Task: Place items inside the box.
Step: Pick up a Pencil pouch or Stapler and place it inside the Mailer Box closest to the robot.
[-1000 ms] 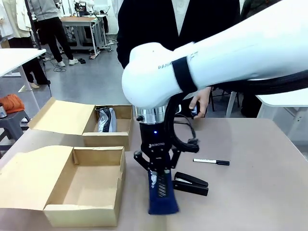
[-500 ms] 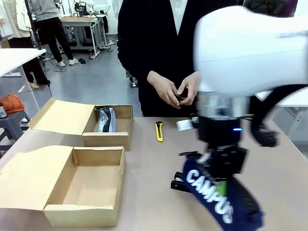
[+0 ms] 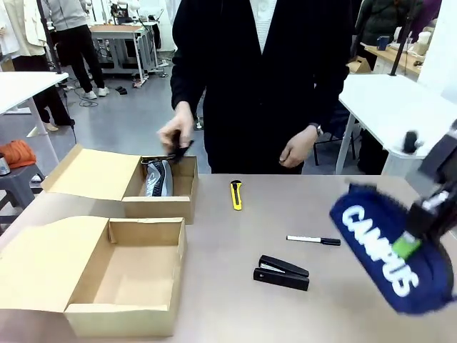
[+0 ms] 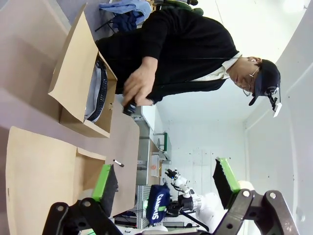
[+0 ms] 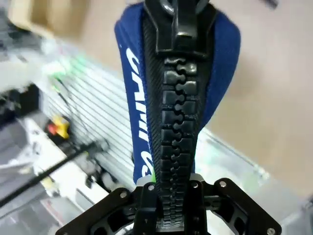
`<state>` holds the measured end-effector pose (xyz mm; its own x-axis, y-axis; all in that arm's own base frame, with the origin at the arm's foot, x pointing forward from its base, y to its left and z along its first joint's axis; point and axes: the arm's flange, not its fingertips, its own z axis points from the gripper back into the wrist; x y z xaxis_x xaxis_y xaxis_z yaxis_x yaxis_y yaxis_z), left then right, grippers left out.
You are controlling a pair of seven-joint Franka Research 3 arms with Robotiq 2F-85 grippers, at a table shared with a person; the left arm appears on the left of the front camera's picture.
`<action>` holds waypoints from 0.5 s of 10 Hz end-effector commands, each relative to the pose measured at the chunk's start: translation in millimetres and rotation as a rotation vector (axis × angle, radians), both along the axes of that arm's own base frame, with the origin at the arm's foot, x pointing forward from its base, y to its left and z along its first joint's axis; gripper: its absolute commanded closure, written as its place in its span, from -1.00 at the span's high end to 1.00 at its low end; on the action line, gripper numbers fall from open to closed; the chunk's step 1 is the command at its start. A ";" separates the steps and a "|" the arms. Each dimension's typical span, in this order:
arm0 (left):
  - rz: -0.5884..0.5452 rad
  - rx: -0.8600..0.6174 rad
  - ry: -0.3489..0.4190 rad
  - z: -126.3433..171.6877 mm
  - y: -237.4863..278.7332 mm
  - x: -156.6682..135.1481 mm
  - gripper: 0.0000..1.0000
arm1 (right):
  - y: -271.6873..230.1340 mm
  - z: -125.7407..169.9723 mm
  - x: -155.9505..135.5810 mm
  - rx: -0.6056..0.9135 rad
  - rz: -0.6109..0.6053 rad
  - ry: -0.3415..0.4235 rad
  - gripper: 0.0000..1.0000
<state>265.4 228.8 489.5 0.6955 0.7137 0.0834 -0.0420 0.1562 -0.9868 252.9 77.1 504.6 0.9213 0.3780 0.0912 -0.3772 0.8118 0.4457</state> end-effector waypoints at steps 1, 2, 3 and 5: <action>-0.002 -0.004 -0.029 1.0 -0.5 -0.2 1.00 | 8.2 -42.1 -2.2 0.196 -0.090 -0.077 -1.00; -0.002 -0.004 -0.029 1.0 -0.5 -0.2 1.00 | 0.0 0.0 0.0 0.000 0.000 0.000 -1.00; -0.002 -0.004 -0.029 1.0 -0.5 -0.2 1.00 | 0.0 0.0 0.0 0.000 0.000 0.000 -1.00; -0.002 -0.004 -0.029 1.0 -0.5 -0.2 1.00 | -1.8 5.5 15.4 0.075 -0.086 0.003 -0.86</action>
<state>265.4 228.9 489.3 0.6955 0.7137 0.0831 -0.0423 0.1562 -0.9868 262.0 75.3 505.7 0.9441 0.3094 0.1143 -0.3243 0.8075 0.4928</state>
